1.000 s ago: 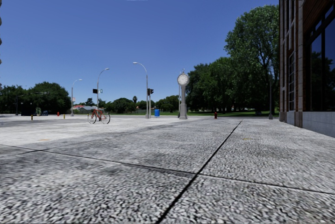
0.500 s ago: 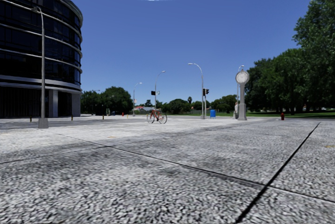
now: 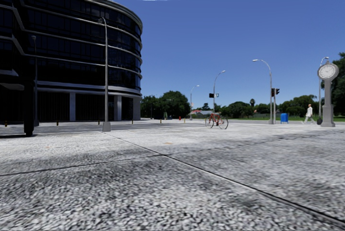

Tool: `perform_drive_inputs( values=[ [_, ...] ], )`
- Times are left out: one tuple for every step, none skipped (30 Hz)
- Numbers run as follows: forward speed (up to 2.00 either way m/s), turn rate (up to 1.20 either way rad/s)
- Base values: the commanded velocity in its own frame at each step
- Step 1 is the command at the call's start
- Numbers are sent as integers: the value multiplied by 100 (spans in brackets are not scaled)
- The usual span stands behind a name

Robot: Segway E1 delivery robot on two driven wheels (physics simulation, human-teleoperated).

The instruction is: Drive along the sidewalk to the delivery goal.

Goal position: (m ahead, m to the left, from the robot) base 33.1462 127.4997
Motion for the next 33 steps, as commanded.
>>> perform_drive_inputs(
  values=[
    [193,71],
    [192,71],
    [192,71],
    [192,71],
    [192,71],
    [192,71],
    [192,71],
    [192,71],
    [192,71],
    [192,71],
    [192,71],
    [192,71],
    [192,71],
    [192,71],
    [192,73],
    [192,73],
    [192,74],
    [192,74],
    [192,74],
    [192,74],
    [192,74],
    [192,74],
    [192,74],
    [192,74],
    [192,74],
    [192,74],
    [192,74],
    [192,74],
    [192,74],
    [192,74],
    [192,74],
    [192,74],
    [192,74]
  ],
)
